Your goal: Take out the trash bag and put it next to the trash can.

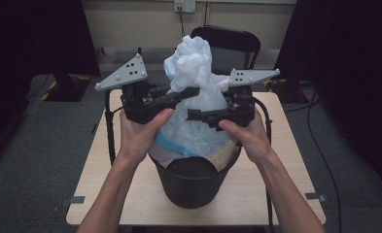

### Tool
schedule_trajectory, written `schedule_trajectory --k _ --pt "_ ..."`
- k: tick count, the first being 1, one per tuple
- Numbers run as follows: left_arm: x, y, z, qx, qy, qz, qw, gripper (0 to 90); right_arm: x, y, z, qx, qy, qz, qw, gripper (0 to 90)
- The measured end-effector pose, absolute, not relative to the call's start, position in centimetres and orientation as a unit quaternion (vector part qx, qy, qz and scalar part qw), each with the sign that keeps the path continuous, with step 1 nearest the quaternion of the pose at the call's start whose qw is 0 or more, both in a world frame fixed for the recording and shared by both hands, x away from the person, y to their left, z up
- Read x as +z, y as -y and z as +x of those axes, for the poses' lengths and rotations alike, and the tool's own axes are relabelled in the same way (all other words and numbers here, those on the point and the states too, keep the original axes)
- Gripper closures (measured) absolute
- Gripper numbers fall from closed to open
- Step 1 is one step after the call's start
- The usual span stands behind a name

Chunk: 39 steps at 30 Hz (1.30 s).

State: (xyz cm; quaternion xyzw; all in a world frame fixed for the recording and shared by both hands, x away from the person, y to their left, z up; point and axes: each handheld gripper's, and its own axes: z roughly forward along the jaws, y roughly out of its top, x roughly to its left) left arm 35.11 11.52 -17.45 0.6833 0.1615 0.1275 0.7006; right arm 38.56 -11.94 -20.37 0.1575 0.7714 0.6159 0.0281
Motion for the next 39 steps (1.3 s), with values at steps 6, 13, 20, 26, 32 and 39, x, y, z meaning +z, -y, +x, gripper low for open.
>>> schedule_trajectory --k 6,13,20,26,32,39 --pt "-17.6 -11.9 35.1 0.127 -0.164 0.678 0.706 89.3 -20.3 12.0 38.7 0.62 -0.77 0.147 0.019 83.7" --pt "-17.7 -12.3 34.9 0.146 -0.188 0.667 0.706 62.0 -19.7 12.6 38.8 0.632 -0.759 0.154 0.021 87.1" --pt "-18.2 -13.1 35.2 0.165 -0.212 0.657 0.705 28.8 -19.4 13.5 39.3 0.644 -0.747 0.164 0.023 87.4" --pt "-18.3 -13.7 34.8 0.172 -0.214 0.647 0.711 21.4 -18.4 14.0 39.4 0.649 -0.741 0.169 0.041 87.5" --pt "-18.2 -14.5 34.4 0.185 -0.224 0.642 0.71 20.2 -17.7 15.2 39.9 0.663 -0.725 0.178 0.054 87.6" --pt "-18.7 -15.0 34.5 0.191 -0.235 0.652 0.695 20.5 -17.5 16.8 41.2 0.678 -0.707 0.192 0.065 87.6"
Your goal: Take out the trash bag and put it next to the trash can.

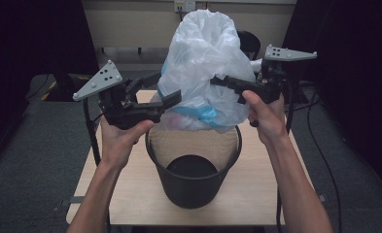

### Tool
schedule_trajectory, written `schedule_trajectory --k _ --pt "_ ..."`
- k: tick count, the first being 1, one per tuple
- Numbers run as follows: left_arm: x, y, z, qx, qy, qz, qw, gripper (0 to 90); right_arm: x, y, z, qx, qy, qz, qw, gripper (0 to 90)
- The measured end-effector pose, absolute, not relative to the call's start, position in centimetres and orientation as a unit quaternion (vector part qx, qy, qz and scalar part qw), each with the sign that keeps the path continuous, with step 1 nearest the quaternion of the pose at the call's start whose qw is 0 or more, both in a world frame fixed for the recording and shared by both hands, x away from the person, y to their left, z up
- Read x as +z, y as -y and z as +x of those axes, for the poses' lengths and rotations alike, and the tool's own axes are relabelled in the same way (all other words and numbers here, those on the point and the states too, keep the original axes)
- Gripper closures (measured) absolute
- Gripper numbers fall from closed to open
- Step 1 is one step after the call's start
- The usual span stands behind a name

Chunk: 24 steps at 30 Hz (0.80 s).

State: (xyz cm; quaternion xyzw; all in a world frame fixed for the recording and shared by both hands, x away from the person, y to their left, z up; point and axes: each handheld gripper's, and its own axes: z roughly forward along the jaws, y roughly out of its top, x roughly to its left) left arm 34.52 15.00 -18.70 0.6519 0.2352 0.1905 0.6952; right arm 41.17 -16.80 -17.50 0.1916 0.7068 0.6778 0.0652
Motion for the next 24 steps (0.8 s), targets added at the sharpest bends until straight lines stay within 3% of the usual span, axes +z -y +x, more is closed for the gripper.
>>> schedule_trajectory --k 24 --pt "-21.0 -16.0 35.6 0.181 -0.258 0.669 0.673 23.9 -17.8 19.8 46.3 0.681 -0.678 0.265 0.083 87.8"
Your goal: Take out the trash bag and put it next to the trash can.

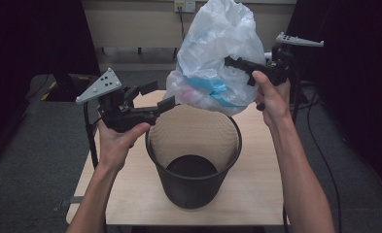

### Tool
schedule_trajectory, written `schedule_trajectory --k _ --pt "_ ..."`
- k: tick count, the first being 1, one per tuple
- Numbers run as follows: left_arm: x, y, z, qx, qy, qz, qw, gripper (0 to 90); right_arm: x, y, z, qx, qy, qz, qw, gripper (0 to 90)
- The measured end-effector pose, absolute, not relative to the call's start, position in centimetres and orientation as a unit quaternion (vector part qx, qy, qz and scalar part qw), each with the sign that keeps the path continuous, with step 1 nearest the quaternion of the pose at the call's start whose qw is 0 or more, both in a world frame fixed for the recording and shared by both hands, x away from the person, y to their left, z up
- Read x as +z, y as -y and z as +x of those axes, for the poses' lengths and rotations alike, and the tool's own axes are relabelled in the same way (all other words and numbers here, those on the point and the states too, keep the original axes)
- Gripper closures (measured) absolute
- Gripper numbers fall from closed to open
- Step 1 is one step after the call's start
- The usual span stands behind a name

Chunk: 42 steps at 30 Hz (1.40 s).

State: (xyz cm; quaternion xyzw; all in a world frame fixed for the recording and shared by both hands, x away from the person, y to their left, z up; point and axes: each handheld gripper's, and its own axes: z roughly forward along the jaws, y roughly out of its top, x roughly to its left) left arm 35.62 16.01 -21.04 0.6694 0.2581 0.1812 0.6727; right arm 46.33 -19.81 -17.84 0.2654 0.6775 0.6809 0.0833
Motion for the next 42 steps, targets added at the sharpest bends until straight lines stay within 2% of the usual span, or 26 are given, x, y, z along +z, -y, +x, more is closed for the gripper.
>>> schedule_trajectory --k 12,14,27,42 --pt "-22.8 -16.6 36.4 0.175 -0.274 0.679 0.658 24.5 -19.6 22.0 49.0 0.665 -0.669 0.315 0.102 87.8" --pt "-23.1 -16.9 36.5 0.176 -0.282 0.681 0.652 21.6 -20.1 22.4 49.5 0.661 -0.669 0.324 0.106 87.8" --pt "-25.9 -18.9 37.8 0.176 -0.324 0.674 0.639 16.5 -24.6 25.0 51.6 0.636 -0.658 0.386 0.115 87.8" --pt "-28.2 -20.1 38.4 0.172 -0.354 0.677 0.622 15.4 -31.8 27.5 51.2 0.605 -0.657 0.433 0.117 87.7"
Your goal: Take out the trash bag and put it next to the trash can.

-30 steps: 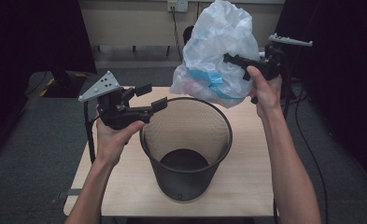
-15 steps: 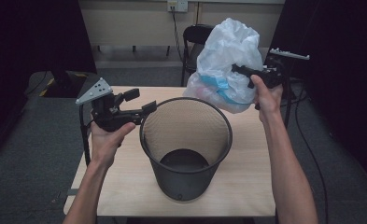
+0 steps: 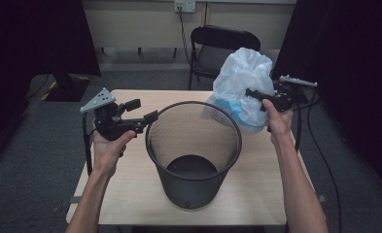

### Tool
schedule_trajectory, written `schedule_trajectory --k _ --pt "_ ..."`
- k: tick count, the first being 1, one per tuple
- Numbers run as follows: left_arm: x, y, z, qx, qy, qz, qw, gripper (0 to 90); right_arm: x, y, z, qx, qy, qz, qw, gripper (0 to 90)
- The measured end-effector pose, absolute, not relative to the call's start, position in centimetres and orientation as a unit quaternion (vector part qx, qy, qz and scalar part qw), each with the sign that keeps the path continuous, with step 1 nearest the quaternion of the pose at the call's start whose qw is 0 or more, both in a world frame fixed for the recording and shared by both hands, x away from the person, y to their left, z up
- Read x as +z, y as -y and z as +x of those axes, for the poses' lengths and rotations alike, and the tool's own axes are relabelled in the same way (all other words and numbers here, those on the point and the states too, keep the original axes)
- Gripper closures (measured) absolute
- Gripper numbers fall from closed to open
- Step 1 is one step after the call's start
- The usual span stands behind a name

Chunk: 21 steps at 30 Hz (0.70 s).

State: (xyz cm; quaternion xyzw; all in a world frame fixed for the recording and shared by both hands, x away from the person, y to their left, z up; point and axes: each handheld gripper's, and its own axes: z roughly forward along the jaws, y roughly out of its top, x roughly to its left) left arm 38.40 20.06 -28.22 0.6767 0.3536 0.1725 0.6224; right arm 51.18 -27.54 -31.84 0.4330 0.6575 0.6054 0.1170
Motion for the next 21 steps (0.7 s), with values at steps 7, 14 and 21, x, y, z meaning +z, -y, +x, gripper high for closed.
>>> schedule_trajectory --k 7,14,21 --pt "-28.8 -21.2 38.4 0.167 -0.365 0.68 0.614 15.4 -33.5 29.0 51.1 0.581 -0.658 0.46 0.132 87.7" --pt "-30.3 -22.6 38.8 0.168 -0.388 0.68 0.599 15.4 -35.7 30.0 52.0 0.545 -0.665 0.488 0.147 87.6" --pt "-32.4 -23.8 38.9 0.146 -0.392 0.685 0.597 15.5 -39.9 30.2 52.1 0.49 -0.685 0.516 0.156 87.3"
